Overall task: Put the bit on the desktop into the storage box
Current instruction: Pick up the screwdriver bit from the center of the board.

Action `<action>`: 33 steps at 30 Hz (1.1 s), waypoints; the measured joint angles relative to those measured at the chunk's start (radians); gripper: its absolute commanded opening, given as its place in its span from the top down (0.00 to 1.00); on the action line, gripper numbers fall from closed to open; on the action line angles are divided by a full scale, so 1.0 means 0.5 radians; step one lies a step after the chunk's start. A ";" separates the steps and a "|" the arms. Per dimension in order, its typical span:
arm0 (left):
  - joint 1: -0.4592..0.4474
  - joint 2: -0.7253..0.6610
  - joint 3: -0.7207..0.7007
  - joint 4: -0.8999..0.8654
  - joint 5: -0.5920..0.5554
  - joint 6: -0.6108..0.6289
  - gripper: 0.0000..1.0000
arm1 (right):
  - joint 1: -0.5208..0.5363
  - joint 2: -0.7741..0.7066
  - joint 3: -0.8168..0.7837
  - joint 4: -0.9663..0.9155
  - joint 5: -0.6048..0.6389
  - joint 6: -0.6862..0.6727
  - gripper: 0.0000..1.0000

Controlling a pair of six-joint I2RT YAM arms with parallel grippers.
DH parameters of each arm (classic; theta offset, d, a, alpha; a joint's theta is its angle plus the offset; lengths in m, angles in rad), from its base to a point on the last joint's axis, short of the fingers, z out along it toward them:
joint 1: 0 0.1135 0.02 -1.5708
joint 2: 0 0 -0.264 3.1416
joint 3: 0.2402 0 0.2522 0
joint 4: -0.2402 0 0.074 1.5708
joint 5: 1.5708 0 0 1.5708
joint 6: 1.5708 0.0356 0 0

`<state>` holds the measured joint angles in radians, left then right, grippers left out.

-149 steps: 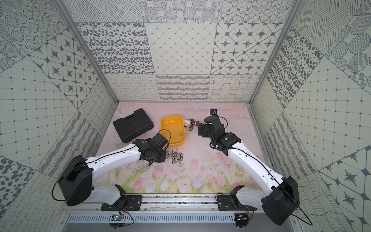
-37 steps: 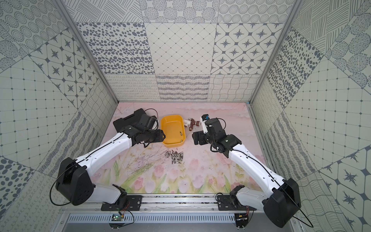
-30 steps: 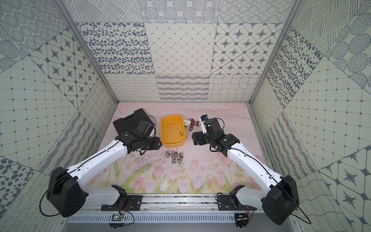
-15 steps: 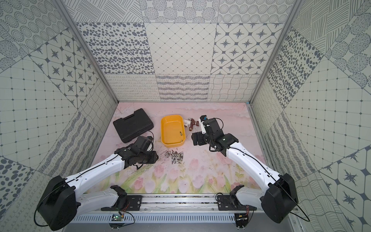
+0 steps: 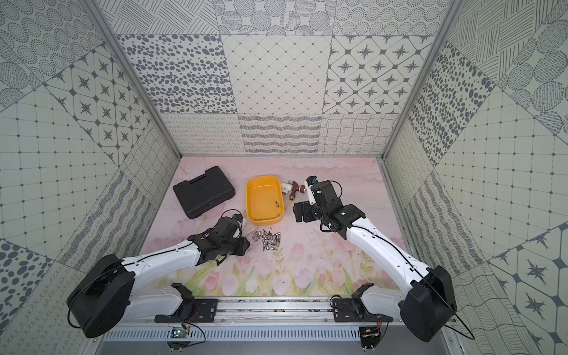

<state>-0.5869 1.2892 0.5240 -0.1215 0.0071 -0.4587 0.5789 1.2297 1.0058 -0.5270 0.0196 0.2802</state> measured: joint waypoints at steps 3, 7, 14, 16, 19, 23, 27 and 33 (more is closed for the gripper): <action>-0.009 0.072 -0.008 0.114 -0.023 0.017 0.72 | -0.001 -0.009 0.000 0.002 0.009 0.000 0.03; -0.014 0.159 -0.007 0.243 -0.037 0.033 0.71 | 0.000 -0.047 0.000 0.008 0.020 0.000 0.04; -0.029 0.300 0.025 0.414 -0.071 0.074 0.72 | -0.001 -0.060 0.000 0.018 0.021 -0.002 0.03; -0.034 0.327 0.037 0.440 -0.084 0.085 0.72 | -0.001 -0.065 0.000 0.019 0.022 -0.002 0.04; -0.043 0.357 0.053 0.468 -0.111 0.096 0.72 | -0.001 -0.066 0.000 0.029 0.023 -0.005 0.03; -0.057 0.378 0.069 0.472 -0.148 0.121 0.73 | -0.001 -0.079 0.000 0.033 0.023 -0.008 0.04; -0.078 0.385 0.079 0.460 -0.194 0.138 0.74 | -0.001 -0.105 0.000 0.047 0.024 -0.008 0.04; -0.127 0.414 0.137 0.379 -0.275 0.175 0.75 | -0.001 -0.111 0.000 0.061 0.031 -0.008 0.03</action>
<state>-0.6506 1.4963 0.5922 0.0681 -0.1307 -0.3710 0.5785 1.1744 1.0058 -0.4965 0.0349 0.2764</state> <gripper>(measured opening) 0.253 0.965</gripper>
